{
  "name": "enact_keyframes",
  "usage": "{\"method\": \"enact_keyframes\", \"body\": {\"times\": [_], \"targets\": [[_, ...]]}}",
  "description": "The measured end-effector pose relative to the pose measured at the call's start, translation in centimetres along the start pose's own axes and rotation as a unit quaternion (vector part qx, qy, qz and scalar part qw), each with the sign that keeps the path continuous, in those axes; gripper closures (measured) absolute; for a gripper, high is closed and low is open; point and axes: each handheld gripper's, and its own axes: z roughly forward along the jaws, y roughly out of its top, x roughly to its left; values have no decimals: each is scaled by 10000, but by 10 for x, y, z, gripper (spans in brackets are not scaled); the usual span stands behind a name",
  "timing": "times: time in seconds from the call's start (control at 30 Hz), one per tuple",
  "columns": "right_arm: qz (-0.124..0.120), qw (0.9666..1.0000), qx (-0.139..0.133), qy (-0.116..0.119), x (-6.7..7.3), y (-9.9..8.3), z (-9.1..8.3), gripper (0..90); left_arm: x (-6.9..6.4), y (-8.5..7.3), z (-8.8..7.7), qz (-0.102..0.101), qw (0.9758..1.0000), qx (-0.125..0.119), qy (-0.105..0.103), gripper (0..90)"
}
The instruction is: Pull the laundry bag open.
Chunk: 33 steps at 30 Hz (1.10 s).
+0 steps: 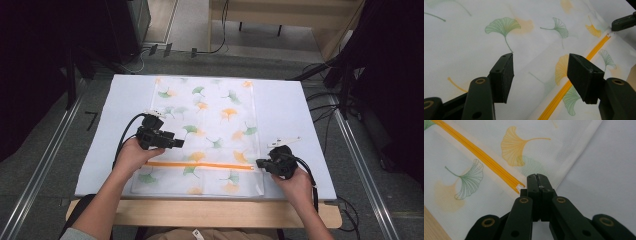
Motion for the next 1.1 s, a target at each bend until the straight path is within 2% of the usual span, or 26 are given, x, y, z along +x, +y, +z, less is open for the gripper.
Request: {"method": "enact_keyframes", "body": {"times": [0.27,0.33,0.37,0.4,0.57,0.67,0.8,0.83,0.9,1.1], "targets": [[-18,9999,108,38,2,-3,5,900,-2,1,1,18,10000,39,-2,402],[37,9999,121,92,1,-3,5,900,-3,1,1,33,10000,43,6,404],[148,9993,126,306,0,-3,6,900,-3,1,1,22,10000,40,0,404],[146,9992,134,349,1,-3,6,900,-4,1,1,21,10000,32,-8,404],[68,9993,148,335,7,-1,7,900,-5,1,3,-39,9999,74,-63,396],[57,9988,187,459,10,0,9,900,-6,2,4,17,9999,83,-72,396],[-53,9986,227,469,16,2,12,900,-8,2,5,-9,9999,76,-104,396],[-138,9989,113,444,18,4,11,899,-8,2,6,26,9999,90,-91,396],[-215,9990,57,375,18,4,8,885,-9,2,7,43,9999,91,-117,395],[-135,9996,-137,196,9,1,-6,839,-13,2,7,117,9997,67,-212,428]]}}
